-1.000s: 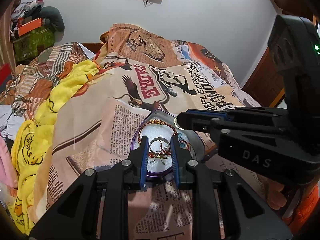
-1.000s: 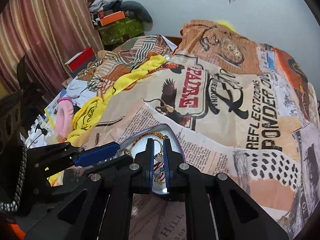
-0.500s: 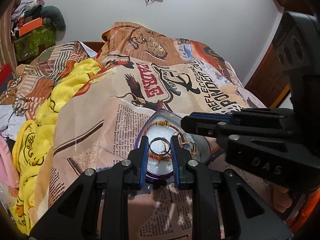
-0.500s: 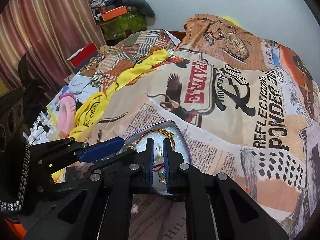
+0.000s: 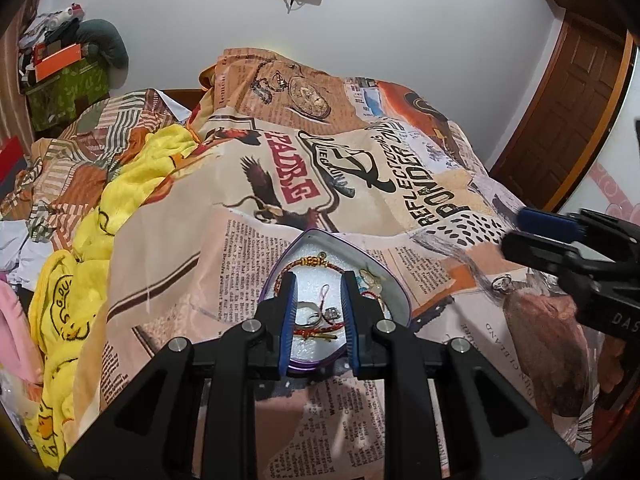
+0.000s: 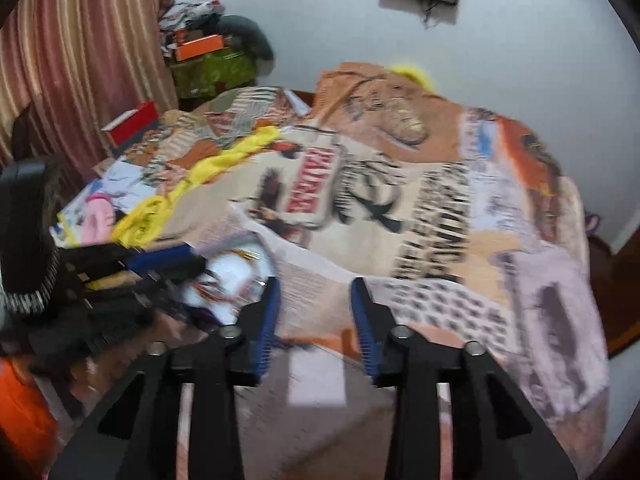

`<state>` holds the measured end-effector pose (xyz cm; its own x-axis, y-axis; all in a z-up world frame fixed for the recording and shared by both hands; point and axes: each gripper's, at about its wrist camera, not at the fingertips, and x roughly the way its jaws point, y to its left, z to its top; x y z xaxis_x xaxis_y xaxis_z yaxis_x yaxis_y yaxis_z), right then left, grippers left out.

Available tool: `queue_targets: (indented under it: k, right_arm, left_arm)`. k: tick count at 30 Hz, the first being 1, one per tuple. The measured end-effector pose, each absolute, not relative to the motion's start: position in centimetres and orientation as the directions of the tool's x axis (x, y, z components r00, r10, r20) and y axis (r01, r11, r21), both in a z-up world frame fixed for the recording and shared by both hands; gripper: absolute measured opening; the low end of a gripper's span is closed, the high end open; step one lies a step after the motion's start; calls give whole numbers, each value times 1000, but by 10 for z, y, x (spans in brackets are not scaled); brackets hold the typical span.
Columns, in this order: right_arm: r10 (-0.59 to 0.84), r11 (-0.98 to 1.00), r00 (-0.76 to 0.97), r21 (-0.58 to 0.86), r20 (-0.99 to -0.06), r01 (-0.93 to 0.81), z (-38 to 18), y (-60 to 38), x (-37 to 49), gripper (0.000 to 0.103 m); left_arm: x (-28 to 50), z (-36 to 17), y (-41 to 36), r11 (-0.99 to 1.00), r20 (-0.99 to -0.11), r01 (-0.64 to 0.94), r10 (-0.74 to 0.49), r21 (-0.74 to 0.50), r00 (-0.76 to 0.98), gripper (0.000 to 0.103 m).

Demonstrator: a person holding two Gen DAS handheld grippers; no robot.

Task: Organize jewelry
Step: 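Grasp the last silver charm with the right tool and drop it into the tin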

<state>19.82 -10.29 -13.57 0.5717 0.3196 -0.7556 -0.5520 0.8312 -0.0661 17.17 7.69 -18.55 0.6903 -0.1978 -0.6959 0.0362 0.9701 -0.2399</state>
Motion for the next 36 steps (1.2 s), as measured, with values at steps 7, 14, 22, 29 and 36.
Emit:
queue_targets:
  k: [7, 14, 22, 29, 36]
  right_arm:
    - [268, 848, 540, -71, -798, -526, -151, -138, 198, 42]
    - [296, 861, 471, 19, -831, -508, -172, -155, 202, 42]
    - [291, 865, 446, 34, -847, -500, -184, -154, 204, 27]
    - [305, 872, 453, 54, -838, -487, -181, -157, 206, 14]
    - [369, 849, 485, 75, -793, -523, -155, -136, 202, 14]
  left_arm:
    - [172, -183, 69, 976, -704, 35, -179, -214, 688, 21]
    - [170, -180, 60, 986, -720, 32, -143, -166, 679, 32]
    - [166, -177, 56, 989, -722, 32, -129, -146, 680, 42]
    - [162, -173, 58, 986, -713, 25, -137, -165, 688, 47]
    - [152, -165, 71, 984, -694, -4, -123, -178, 710, 50]
